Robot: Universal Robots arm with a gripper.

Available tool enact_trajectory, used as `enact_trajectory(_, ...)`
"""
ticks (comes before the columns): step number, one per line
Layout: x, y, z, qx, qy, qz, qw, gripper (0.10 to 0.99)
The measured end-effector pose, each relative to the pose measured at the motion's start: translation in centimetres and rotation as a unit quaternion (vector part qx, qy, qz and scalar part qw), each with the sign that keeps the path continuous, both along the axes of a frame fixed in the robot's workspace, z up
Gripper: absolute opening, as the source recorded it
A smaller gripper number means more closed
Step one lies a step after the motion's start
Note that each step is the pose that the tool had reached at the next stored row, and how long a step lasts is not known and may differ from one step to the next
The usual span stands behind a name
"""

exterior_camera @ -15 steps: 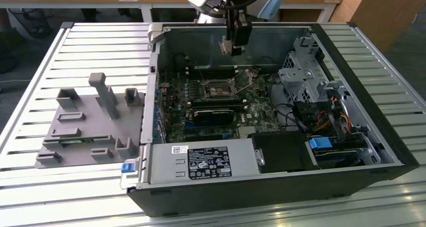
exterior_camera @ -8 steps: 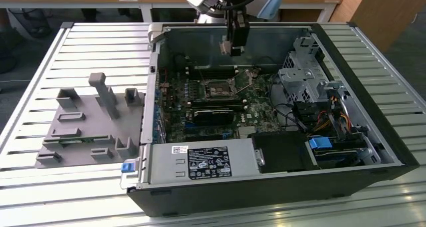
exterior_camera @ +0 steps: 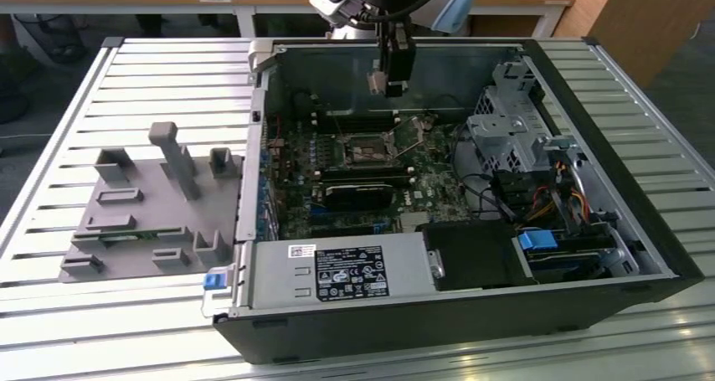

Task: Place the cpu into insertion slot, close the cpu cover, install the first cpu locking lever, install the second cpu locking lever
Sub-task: 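Place the cpu into insertion slot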

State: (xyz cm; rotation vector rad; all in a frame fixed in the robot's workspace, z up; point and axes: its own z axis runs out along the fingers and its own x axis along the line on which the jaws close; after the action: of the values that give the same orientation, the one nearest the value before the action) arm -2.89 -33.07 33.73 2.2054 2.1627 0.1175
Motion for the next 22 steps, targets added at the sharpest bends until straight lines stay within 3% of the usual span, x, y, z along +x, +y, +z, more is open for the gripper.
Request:
enact_trajectory(18, -0.09, 0.24, -2.98, 0.0003, 0.0012, 0.020, 0.9998, 0.541)
enact_trajectory(22, -0.25, 0.24, -3.29, 0.0001, 0.0012, 0.020, 0.9998, 0.541)
